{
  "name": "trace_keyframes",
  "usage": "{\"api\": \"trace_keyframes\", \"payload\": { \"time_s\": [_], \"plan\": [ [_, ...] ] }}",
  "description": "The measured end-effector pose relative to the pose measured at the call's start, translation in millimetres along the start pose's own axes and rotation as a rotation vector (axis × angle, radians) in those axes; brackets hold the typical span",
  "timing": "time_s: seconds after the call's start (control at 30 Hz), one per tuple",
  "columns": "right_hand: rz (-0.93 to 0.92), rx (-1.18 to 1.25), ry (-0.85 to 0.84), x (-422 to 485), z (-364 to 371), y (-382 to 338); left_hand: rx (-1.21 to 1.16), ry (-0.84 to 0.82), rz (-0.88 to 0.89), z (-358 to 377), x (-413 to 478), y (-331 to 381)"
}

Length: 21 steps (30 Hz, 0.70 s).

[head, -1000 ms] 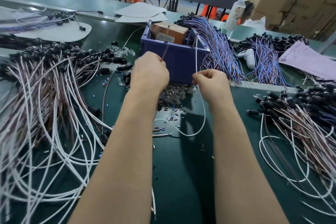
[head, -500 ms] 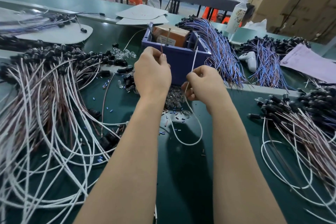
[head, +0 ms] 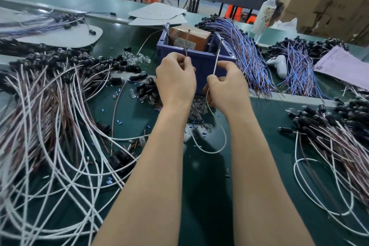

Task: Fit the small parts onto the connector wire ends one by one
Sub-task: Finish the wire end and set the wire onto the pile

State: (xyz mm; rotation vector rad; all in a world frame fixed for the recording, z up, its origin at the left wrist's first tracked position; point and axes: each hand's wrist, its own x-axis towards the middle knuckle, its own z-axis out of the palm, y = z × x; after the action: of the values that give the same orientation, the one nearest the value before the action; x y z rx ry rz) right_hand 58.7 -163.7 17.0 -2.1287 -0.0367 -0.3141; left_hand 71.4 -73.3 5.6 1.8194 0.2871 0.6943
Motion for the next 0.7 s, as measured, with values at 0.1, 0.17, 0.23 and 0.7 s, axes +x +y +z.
{"api": "trace_keyframes", "payload": {
  "time_s": [0.1, 0.17, 0.23, 0.7],
  "plan": [
    [-0.005, -0.012, 0.001, -1.3, -0.7, 0.4, -0.018, -0.022, 0.003, 0.1, -1.5, -1.0],
    [-0.002, -0.008, 0.007, -1.2, -1.3, 0.7, -0.032, -0.022, 0.006, 0.3, -1.1, -0.4],
    [-0.001, -0.002, 0.012, -0.3, -2.0, 0.8, -0.036, -0.018, 0.012, 0.5, -0.6, 0.7],
    [-0.010, -0.083, -0.006, -1.8, -2.7, 0.2, -0.028, -0.005, -0.035, 8.0, -3.2, -0.3]
  ]
}}
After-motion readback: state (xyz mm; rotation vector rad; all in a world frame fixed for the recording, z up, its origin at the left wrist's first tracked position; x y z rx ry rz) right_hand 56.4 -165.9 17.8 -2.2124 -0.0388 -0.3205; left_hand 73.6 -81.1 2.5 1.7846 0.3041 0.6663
